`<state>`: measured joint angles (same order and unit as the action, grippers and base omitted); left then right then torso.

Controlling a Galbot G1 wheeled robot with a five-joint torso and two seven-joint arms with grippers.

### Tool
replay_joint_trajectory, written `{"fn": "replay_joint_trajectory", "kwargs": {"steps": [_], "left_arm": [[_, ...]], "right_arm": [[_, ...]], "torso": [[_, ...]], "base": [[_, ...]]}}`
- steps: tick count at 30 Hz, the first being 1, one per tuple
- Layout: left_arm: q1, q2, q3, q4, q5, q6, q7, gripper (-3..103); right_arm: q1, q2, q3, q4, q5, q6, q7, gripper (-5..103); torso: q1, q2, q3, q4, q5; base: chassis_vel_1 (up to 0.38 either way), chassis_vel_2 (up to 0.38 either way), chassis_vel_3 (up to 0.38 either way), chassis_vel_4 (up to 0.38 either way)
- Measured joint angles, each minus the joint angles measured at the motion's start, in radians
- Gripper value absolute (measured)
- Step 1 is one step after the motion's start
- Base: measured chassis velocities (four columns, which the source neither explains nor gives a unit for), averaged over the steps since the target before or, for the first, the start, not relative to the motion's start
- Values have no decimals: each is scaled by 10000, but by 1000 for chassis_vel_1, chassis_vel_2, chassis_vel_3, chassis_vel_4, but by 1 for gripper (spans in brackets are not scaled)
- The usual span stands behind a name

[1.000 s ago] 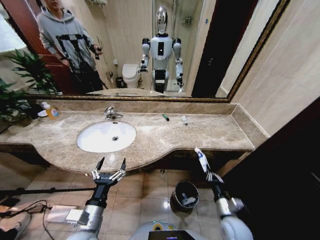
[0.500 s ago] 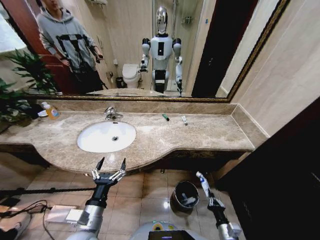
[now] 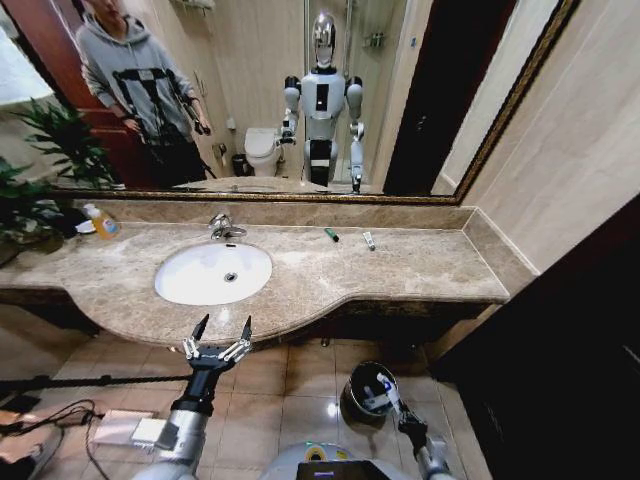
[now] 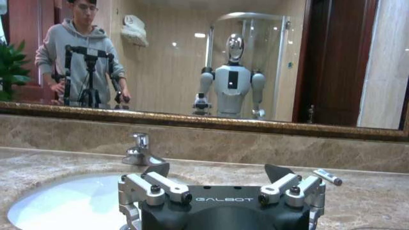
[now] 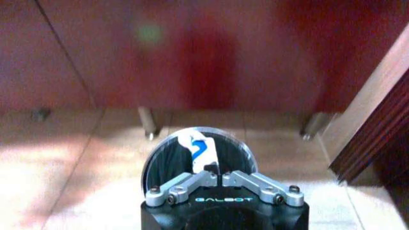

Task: Pick up the trash from the sink and place it in the trash bin.

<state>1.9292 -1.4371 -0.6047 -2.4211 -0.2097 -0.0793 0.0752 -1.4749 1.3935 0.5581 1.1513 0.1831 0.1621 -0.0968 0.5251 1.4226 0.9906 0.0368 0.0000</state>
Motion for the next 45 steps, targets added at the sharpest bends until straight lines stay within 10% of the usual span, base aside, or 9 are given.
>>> {"fn": "replay_joint_trajectory", "kwargs": {"steps": [33,45], "left_arm": [[0,0,0,0,0,0,2,100],[1,0,0,0,0,0,2,100]], "right_arm": [[4175,577,-40,-5766,-2304,213,-167,0],[3655,616,58,-5061,-2527,156,-84,48]], "torso": [[0,0,0,0,0],[-1,0,0,-1,0]], "base": [[0,0,0,0],[0,0,0,0]]}}
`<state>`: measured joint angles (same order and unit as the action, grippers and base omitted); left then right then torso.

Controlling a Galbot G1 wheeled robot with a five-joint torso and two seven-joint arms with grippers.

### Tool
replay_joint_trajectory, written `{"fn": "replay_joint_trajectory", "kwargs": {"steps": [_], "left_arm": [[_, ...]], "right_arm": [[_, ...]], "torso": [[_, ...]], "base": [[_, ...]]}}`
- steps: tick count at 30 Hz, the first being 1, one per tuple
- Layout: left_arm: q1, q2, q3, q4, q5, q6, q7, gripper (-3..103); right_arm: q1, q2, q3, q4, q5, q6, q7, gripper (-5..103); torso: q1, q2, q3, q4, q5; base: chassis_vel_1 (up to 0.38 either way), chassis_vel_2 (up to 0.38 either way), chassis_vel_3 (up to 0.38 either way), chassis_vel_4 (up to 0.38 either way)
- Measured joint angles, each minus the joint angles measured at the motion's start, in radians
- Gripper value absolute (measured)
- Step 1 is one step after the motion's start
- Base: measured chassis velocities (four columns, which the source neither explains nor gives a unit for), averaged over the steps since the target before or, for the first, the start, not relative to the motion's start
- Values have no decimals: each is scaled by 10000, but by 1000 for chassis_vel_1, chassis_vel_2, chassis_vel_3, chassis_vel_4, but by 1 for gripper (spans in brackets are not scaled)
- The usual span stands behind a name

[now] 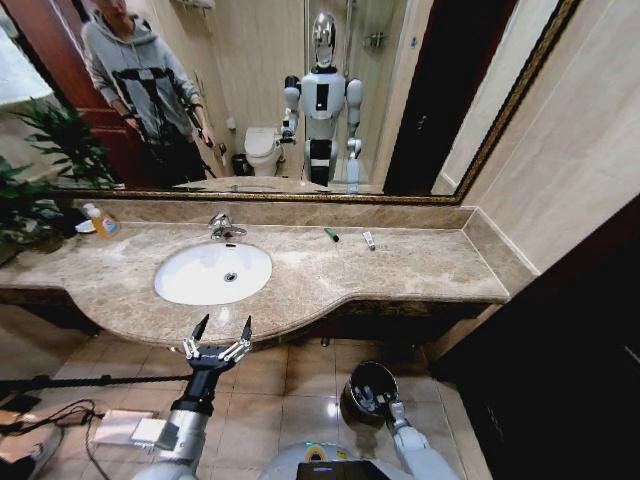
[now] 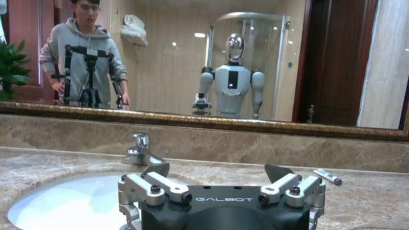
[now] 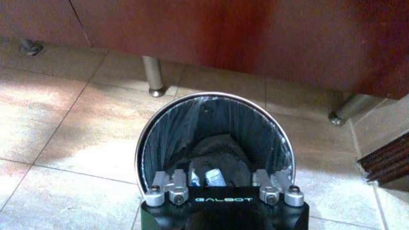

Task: Pick up the trash from the sink and place it in the trash bin.

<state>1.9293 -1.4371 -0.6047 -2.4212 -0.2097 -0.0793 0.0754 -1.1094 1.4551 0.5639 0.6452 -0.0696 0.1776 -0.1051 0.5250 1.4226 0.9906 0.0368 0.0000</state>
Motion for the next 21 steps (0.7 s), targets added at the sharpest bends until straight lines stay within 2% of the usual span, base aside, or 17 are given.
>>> {"fn": "replay_joint_trajectory", "kwargs": {"steps": [1,3,4,6,7,9,10,12,13,15,21], "left_arm": [[0,0,0,0,0,0,0,100],[0,0,0,0,0,0,0,100],[0,0,0,0,0,0,0,100],[0,0,0,0,0,0,0,100],[0,0,0,0,0,0,0,100],[0,0,0,0,0,0,0,100],[0,0,0,0,0,0,0,100],[0,0,0,0,0,0,0,100],[0,0,0,0,0,0,0,100],[0,0,0,0,0,0,0,100],[-1,0,0,0,0,0,0,100]], "right_arm": [[0,0,0,0,0,0,0,48],[-279,-43,8,453,25,-46,0,60],[-279,-43,8,453,25,-46,0,60],[-597,-64,33,881,43,-82,0,71],[-652,-63,41,943,48,-89,1,71],[-902,-45,74,1224,69,-100,14,81],[-902,-45,74,1224,69,-100,14,81],[-1164,-18,82,1489,95,-97,14,91],[-1164,-18,82,1489,95,-97,14,91],[-1393,6,82,1763,111,-87,10,100],[-1897,35,81,2486,154,-71,-16,100]], "torso": [[0,0,0,0,0],[0,0,-1,0,-2],[0,0,-1,0,-2],[-1,0,-1,0,-1],[-1,0,0,0,0],[-1,0,-1,0,-1],[-1,0,-1,0,-1],[-1,0,-1,0,0],[-1,0,-1,0,0],[-1,0,-1,0,-1],[-1,0,-1,0,-1]], "base": [[0,0,0,0],[0,0,0,0],[0,0,0,0],[0,0,0,0],[0,0,0,0],[0,0,0,0],[0,0,0,0],[0,0,0,0],[0,0,0,0],[0,0,0,0],[0,0,0,0]]}}
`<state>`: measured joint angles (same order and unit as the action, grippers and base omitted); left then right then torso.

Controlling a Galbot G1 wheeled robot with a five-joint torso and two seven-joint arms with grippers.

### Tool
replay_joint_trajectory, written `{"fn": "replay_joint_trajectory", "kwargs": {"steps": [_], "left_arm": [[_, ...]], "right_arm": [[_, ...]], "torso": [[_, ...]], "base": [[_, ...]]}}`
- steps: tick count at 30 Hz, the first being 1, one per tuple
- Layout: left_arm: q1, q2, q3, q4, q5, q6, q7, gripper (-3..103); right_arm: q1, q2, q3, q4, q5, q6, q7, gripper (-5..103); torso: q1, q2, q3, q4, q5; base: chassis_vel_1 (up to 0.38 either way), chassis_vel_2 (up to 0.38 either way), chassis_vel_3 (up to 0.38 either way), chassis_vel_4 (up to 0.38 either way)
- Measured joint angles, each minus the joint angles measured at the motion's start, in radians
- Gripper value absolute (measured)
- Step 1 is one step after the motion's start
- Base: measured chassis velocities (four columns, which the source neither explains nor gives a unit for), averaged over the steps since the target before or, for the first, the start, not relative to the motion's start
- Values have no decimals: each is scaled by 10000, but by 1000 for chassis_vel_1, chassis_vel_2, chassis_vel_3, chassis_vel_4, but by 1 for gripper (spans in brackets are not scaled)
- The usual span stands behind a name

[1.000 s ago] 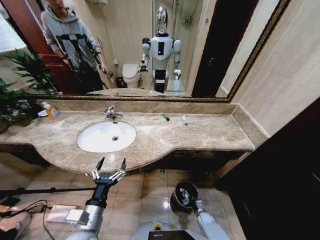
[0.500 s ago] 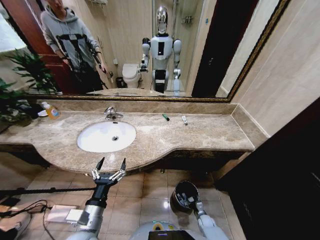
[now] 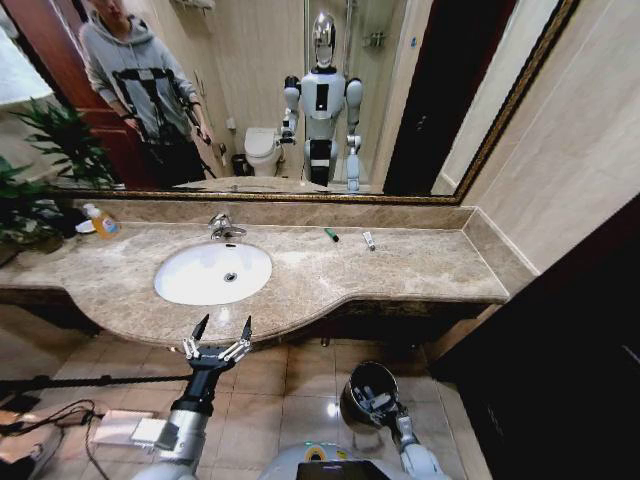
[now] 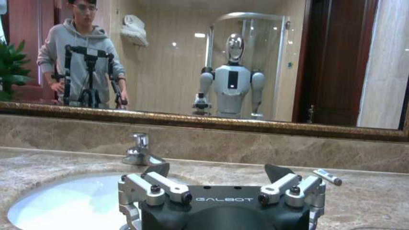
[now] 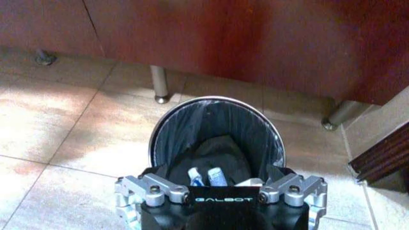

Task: Pick up the trash from the sink and place it in the trash bin.

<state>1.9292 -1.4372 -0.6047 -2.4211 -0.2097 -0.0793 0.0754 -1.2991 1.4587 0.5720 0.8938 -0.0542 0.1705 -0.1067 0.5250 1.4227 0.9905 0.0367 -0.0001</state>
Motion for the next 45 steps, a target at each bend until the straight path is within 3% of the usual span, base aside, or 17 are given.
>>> {"fn": "replay_joint_trajectory", "kwargs": {"steps": [12,15,19,26,30,35,41,45], "left_arm": [[0,0,0,0,0,0,0,100],[0,0,0,0,0,0,0,100],[1,1,0,0,0,0,0,100],[0,0,0,0,0,0,0,100],[0,0,0,0,0,0,0,100],[0,0,0,0,0,0,0,100],[0,-1,0,0,0,0,-1,100],[1,-1,0,0,0,0,-1,100]], "right_arm": [[-1748,34,294,3616,330,511,565,100],[-3033,-134,515,5943,601,774,1217,100],[-3546,-108,778,7252,929,674,1546,100],[-4456,113,1902,11011,2336,-371,1171,100],[-4517,110,2294,12044,3056,-857,828,100],[-3733,-285,2203,13558,3948,-2088,849,100],[-2421,-1026,1767,13807,4286,-2944,929,100],[-1133,-2136,1252,12701,4651,-3317,911,100]], "torso": [[0,0,0,1,0],[0,0,0,0,-2],[-1,1,0,-2,5],[1,0,0,0,-1],[0,1,0,0,-2],[0,0,1,0,2],[1,0,1,1,2],[1,0,2,0,2]], "base": [[0,0,0,0],[0,0,0,0],[0,0,0,0],[0,0,0,0],[0,0,0,0],[0,0,0,0],[0,0,0,0],[0,0,0,0]]}}
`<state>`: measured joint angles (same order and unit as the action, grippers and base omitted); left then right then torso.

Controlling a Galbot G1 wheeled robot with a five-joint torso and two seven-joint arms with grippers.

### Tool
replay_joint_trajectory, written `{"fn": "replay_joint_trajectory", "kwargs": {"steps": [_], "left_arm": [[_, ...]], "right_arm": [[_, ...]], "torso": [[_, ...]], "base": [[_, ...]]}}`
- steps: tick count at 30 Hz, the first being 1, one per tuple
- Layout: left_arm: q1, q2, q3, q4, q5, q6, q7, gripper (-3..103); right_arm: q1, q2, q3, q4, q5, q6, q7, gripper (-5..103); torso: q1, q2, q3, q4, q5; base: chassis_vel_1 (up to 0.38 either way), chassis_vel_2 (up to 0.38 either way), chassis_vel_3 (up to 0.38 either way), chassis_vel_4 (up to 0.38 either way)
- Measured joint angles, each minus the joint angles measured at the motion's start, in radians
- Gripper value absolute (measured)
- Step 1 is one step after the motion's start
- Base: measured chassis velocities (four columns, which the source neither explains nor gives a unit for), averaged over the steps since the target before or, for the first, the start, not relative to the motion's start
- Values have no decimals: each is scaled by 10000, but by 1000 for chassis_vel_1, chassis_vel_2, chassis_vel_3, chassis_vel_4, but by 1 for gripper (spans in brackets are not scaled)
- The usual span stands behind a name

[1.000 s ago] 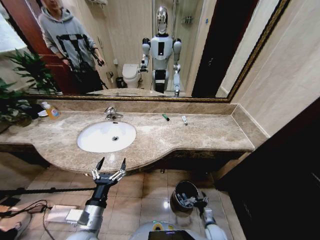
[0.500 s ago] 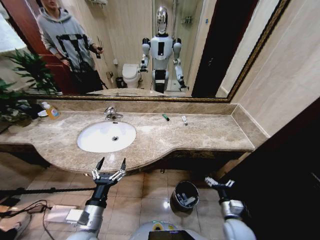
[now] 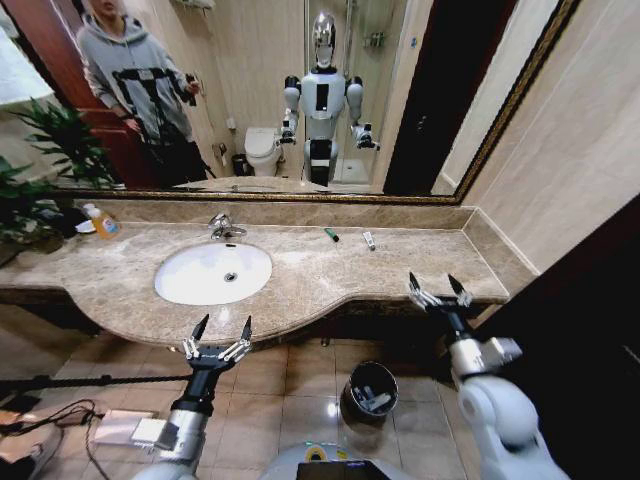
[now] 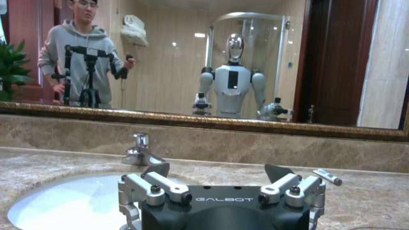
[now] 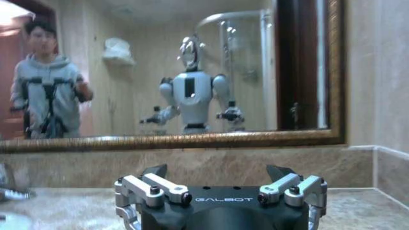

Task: Pick up the trash from the sink and place it in the trash bin.

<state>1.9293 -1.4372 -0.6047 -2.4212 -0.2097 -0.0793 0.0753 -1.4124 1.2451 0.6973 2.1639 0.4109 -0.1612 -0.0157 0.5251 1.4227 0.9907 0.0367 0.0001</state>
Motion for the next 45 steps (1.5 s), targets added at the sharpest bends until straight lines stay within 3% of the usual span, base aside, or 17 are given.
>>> {"fn": "replay_joint_trajectory", "kwargs": {"steps": [6,11,16,22,24,28,45], "left_arm": [[-1,0,0,0,0,0,0,100],[-1,0,0,0,0,0,1,100],[0,0,0,0,0,0,0,100],[0,0,0,0,0,0,0,100],[-1,0,0,0,0,0,1,100],[0,0,0,0,0,0,0,100],[0,0,0,0,0,0,1,100]], "right_arm": [[2257,-744,-986,-1913,197,-89,-7,100],[3784,-797,-1780,-3253,29,-590,271,100],[5293,-368,-2510,-4994,-474,-990,377,100],[7042,322,-3159,-7263,-966,-250,-142,100],[7209,409,-3218,-7507,-991,-208,-139,100],[7667,675,-3160,-8640,-1589,572,-155,100],[7946,1138,-3200,-9848,-1528,491,122,100]], "torso": [[0,0,1,1,0],[1,-1,1,3,-3],[1,-1,1,1,0],[1,-1,0,1,-3],[1,-1,0,2,-4],[1,-1,0,4,0],[-1,0,-1,0,-1]], "base": [[0,0,0,0],[0,0,0,0],[0,0,0,0],[0,0,0,0],[0,0,0,0],[0,0,0,0],[0,0,0,0]]}}
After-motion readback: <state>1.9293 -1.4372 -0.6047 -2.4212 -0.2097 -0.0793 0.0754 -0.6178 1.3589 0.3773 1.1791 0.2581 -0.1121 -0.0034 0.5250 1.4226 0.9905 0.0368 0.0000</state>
